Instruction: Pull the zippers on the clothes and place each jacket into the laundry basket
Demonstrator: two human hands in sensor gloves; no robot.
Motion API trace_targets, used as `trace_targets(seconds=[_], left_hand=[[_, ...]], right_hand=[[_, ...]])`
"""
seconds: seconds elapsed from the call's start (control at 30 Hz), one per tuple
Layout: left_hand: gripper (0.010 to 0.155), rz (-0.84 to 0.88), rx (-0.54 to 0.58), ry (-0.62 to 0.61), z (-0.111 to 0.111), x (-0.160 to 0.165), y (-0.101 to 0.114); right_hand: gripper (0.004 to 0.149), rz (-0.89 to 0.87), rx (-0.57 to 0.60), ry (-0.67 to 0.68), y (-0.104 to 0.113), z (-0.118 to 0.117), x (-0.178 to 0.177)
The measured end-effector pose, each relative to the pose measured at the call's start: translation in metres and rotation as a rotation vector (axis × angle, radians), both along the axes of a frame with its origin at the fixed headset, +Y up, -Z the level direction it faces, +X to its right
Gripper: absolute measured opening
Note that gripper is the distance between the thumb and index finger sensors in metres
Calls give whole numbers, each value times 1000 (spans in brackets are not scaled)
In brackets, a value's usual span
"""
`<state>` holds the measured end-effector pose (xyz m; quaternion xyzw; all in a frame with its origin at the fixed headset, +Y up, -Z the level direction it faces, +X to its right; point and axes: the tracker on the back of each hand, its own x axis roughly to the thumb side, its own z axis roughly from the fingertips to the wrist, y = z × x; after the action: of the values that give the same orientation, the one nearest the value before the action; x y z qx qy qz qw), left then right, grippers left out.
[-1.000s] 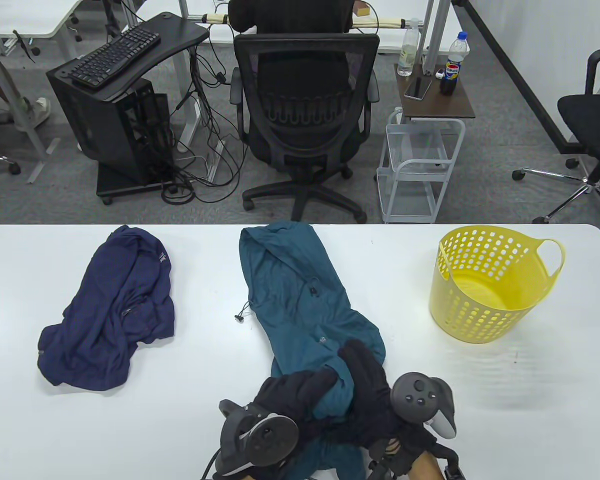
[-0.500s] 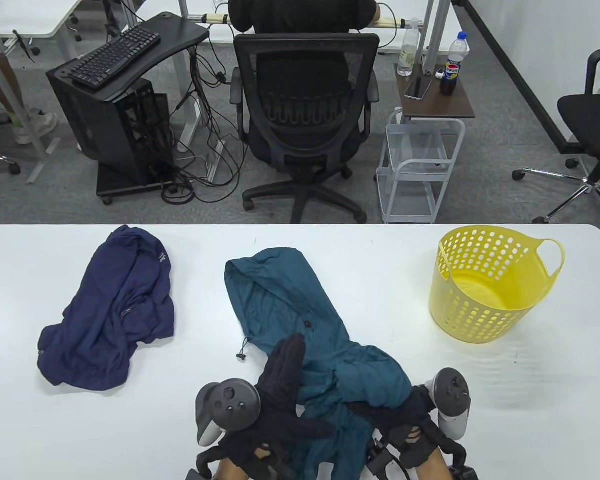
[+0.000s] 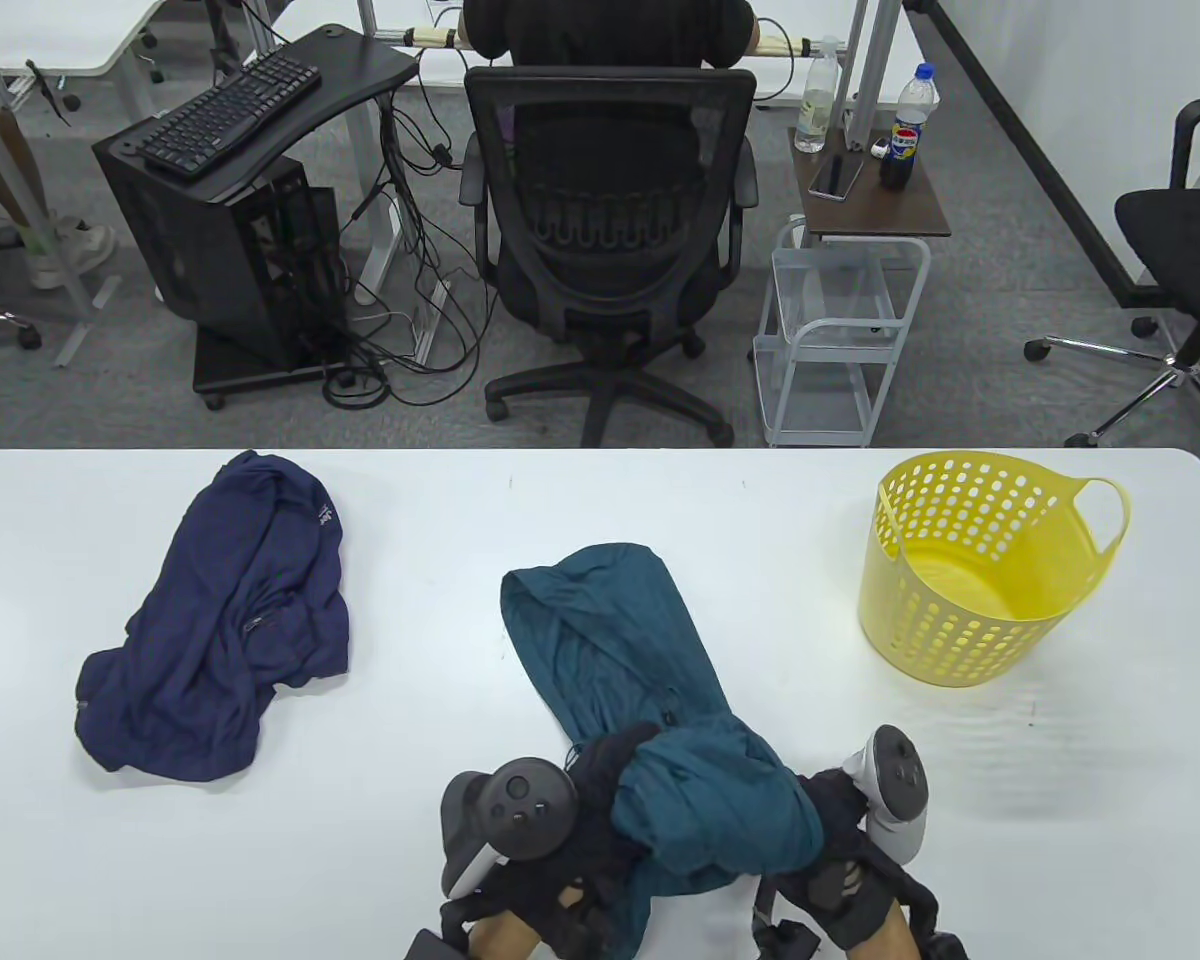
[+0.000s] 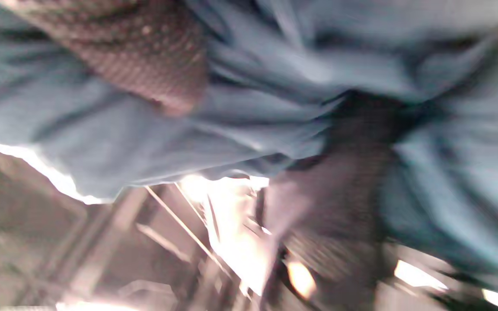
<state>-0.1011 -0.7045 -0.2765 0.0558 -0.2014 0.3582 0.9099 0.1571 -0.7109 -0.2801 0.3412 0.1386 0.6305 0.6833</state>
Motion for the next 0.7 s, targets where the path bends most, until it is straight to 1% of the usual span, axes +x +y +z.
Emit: trace_targets(seconds=[0.03,0.07,0.13,0.17,0.2,0.23,0.27,0.3,0.37,0.43,0.47,0.53,0.57,0.63,0.67,0.7], left_hand=[[71,-3,25,11,0,-5,3],[67,-35,100,46,1,-17,9],[64,-91,186,81,4,-28,15],[63,-127,232,77,6,-31,18],[63,-150,253,68,8,-30,20],[63,-181,275,51,10,-27,22],[64,-214,300,35,14,-21,24],[64,-241,318,21,17,-15,25],[67,-351,389,-19,30,5,28],[70,-424,458,-60,41,21,30],[71,-447,495,-81,46,28,31],[77,-450,505,-107,52,37,30],[82,-454,518,-104,56,41,28],[88,-496,552,-60,55,39,26],[91,-477,536,-52,53,37,25],[95,-439,496,-50,49,35,23]], right_hand=[[64,24,-2,-6,0,0,4],[61,46,-19,-98,-2,-3,14],[55,45,-64,-263,-7,-6,25],[49,37,-79,-329,-10,-7,28],[46,29,-84,-346,-12,-8,27],[50,16,-93,-329,-14,-8,23],[57,12,-104,-279,-15,-8,16],[68,29,-110,-236,-16,-7,10],[97,170,-86,-76,-20,-3,-8],[115,338,-52,37,-24,0,-19],[120,399,-30,61,-28,1,-24],[123,427,-5,76,-30,4,-31],[125,452,31,53,-30,7,-36],[124,462,73,-9,-27,9,-40],[122,468,87,-20,-26,9,-41],[119,485,98,-17,-24,9,-43]])
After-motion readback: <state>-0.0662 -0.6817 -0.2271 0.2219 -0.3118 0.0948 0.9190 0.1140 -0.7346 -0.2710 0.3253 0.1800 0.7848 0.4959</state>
